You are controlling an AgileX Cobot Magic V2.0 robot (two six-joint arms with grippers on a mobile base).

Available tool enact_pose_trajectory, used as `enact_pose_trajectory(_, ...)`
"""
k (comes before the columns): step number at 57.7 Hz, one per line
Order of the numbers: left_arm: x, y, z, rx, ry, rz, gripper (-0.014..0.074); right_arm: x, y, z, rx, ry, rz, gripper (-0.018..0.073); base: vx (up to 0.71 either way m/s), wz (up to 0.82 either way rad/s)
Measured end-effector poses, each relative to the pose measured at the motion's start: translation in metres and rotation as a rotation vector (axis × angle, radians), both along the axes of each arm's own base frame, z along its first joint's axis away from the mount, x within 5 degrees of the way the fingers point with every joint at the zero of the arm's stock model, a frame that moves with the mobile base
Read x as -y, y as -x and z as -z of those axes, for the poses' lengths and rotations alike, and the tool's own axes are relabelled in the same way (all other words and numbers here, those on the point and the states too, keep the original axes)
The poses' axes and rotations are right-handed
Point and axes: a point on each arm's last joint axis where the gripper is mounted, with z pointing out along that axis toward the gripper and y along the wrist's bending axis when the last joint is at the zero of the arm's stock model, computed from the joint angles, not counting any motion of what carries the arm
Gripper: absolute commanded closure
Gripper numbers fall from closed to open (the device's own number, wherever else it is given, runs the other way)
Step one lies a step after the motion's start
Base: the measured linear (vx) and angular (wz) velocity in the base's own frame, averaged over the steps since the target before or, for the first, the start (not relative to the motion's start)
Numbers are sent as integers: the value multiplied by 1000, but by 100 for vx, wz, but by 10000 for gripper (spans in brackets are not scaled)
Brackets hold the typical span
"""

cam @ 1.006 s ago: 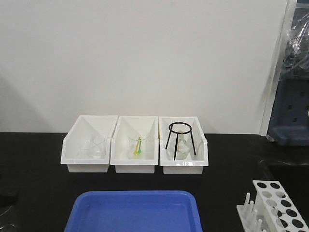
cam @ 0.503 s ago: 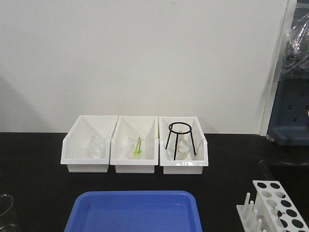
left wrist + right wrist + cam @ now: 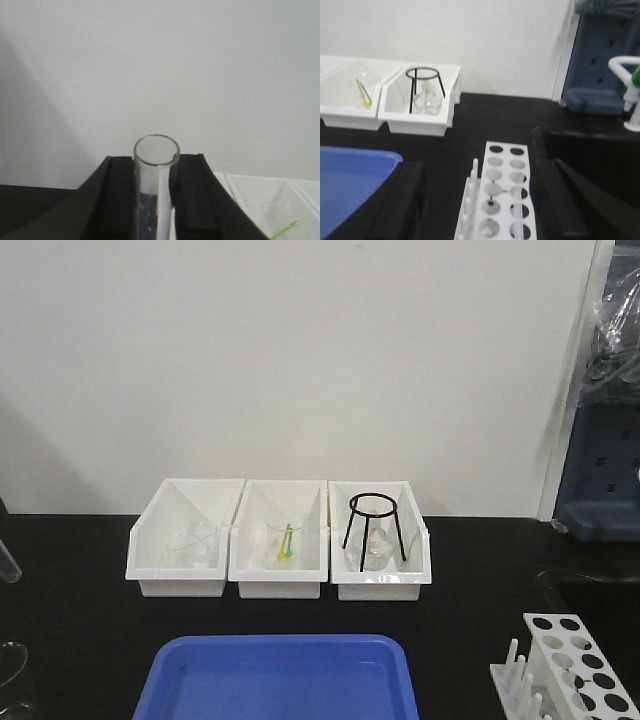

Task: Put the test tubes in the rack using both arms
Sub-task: 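Carry the tube over the blue tray toward the right gripper, then close the right gripper around the tube below the left gripper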

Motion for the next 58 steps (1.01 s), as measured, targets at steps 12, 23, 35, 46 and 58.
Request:
enact_pose_trajectory(12, 10, -1, -7, -24, 145, 117, 598, -6, -21, 1, -166, -29, -20, 97, 0, 0)
enact_pose_trajectory(23, 36, -9, 6, -83, 249, 312, 598, -34, -53, -8, -212, 56, -175, 97, 0, 0)
enact_pose_trajectory(35, 74, -30, 46, -216, 331, 553, 598, -85, -88, -12, -296, 137, -368, 97, 0, 0)
enact_pose_trajectory(46, 90, -45, 78, -303, 381, 620, 598, -136, -113, -19, -354, 188, -504, 96, 0, 0)
enact_pose_trajectory(58, 100, -50, 95, -339, 400, 666, 598, -193, -128, -30, -311, 250, -651, 67, 0, 0)
